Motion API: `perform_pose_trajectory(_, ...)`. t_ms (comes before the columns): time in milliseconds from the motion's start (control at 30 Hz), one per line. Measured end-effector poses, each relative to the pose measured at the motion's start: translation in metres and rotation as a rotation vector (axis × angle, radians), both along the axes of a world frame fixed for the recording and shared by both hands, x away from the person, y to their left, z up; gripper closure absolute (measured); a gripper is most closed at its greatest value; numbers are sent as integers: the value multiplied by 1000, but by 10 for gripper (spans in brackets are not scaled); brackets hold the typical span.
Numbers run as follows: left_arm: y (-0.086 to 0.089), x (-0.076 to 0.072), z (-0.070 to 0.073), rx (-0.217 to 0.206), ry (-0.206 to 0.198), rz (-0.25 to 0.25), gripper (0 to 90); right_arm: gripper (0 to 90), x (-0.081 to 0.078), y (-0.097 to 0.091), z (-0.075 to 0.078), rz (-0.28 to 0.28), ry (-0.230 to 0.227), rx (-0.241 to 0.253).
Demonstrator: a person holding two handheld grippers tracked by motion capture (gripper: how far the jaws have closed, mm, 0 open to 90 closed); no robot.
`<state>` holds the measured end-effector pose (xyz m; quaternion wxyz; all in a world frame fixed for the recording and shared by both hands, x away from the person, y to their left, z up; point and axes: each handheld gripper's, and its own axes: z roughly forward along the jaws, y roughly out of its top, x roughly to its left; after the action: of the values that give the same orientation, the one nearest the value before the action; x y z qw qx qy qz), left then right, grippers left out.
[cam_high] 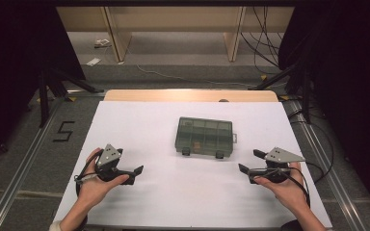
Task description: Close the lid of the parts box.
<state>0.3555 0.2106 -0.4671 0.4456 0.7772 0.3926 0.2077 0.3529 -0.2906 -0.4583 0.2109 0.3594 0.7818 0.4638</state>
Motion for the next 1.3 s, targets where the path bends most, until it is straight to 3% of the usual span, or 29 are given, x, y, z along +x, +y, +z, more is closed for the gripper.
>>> perform_pose_trajectory(1300, 12, -6, -6, 11, 18, 18, 0, 197, -15, -23, -1, -31, 13, 4)
